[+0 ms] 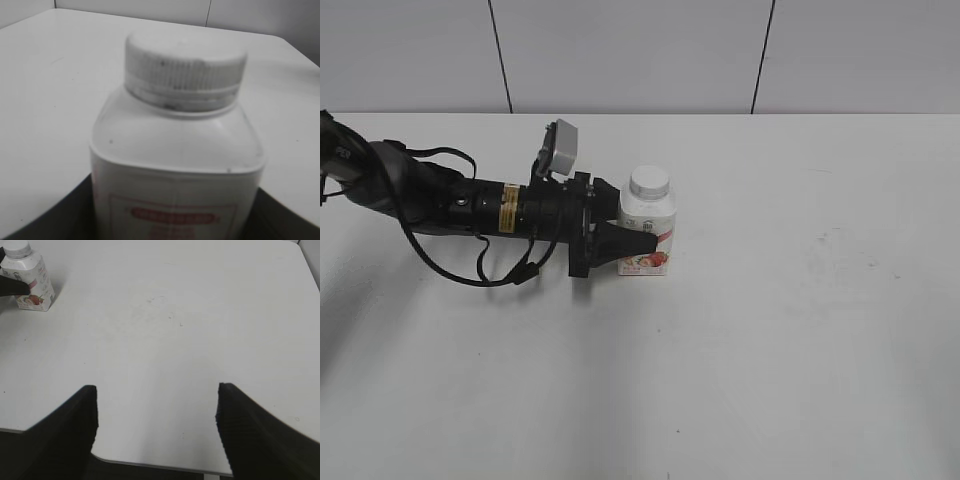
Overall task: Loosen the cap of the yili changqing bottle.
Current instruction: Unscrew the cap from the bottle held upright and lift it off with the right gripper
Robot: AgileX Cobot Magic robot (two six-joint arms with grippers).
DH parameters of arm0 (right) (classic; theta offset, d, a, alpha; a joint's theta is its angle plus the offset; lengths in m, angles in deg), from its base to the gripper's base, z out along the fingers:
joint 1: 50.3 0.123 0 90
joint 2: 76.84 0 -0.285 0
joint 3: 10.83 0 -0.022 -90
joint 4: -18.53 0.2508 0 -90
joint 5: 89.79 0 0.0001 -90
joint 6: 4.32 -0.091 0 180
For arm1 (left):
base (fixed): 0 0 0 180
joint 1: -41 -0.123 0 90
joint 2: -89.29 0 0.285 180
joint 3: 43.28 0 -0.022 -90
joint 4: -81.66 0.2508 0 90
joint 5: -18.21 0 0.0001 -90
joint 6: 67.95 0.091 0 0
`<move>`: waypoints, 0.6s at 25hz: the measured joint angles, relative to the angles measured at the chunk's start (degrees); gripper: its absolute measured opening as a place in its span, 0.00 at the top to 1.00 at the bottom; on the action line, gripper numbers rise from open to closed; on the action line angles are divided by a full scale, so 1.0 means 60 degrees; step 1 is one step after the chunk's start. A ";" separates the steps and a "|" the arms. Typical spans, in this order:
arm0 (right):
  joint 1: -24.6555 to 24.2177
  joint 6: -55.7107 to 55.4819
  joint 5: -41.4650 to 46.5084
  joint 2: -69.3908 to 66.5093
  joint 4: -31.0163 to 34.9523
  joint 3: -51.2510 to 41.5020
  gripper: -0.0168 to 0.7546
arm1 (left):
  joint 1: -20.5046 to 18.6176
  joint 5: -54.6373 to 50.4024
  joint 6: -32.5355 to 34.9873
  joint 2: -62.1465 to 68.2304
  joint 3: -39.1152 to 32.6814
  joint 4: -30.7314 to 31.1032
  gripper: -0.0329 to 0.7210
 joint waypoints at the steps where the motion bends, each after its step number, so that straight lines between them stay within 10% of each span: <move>1: 0.0000 0.0000 0.0000 0.0000 0.0000 0.0000 0.23 | 0.0000 0.0000 0.0000 0.0000 0.0000 0.0000 0.40; 15: 0.0000 -0.0690 -0.0265 -0.2068 0.1151 0.0220 0.23 | 0.0000 0.0024 0.0067 0.0000 0.0000 0.0020 0.40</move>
